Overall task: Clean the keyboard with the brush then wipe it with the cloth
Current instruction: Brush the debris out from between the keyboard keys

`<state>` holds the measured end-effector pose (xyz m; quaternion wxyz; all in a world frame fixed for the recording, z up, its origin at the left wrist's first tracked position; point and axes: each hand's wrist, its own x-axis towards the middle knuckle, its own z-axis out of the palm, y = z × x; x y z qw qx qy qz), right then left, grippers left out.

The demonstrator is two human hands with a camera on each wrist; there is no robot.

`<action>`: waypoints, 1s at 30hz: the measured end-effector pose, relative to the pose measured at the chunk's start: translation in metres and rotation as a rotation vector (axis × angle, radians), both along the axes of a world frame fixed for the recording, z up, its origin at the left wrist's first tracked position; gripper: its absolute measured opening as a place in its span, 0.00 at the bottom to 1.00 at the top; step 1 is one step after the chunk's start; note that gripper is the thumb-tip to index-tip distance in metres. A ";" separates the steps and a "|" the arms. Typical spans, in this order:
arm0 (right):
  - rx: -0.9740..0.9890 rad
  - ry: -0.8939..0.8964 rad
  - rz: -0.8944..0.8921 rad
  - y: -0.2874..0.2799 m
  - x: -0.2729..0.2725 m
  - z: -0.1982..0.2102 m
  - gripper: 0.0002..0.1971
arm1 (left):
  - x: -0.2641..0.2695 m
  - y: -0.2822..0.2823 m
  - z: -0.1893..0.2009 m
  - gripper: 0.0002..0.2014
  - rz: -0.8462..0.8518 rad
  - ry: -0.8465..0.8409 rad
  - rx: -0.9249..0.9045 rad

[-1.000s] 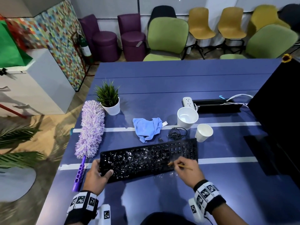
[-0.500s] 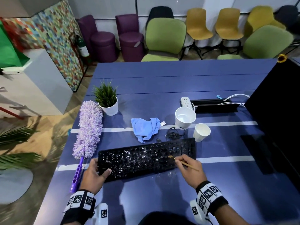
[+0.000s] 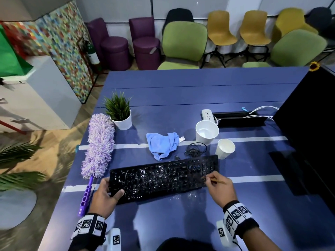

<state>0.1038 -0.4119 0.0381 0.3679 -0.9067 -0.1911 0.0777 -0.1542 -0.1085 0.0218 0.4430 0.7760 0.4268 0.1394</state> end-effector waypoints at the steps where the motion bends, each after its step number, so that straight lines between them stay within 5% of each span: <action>1: 0.053 0.004 0.031 0.001 -0.003 0.002 0.08 | -0.001 0.000 0.000 0.26 0.003 0.001 0.000; 6: -0.162 0.119 0.130 0.001 -0.013 -0.011 0.14 | 0.000 -0.001 0.000 0.25 0.001 -0.005 -0.007; 12: 0.017 0.124 0.189 0.009 -0.017 -0.004 0.09 | -0.003 0.003 -0.001 0.26 -0.027 -0.005 0.005; 16: -0.132 0.135 -0.011 0.007 -0.006 -0.003 0.11 | -0.004 0.006 -0.001 0.25 -0.026 0.007 -0.011; 21: 0.154 0.208 0.015 0.019 -0.006 0.018 0.08 | -0.005 0.011 0.003 0.21 -0.050 -0.001 -0.065; 26: -0.093 0.183 -0.039 0.023 -0.013 0.007 0.10 | -0.011 0.018 0.009 0.19 -0.102 -0.005 -0.118; 30: -0.093 0.233 0.054 0.028 -0.018 0.008 0.09 | -0.011 0.014 0.018 0.19 -0.093 -0.016 -0.178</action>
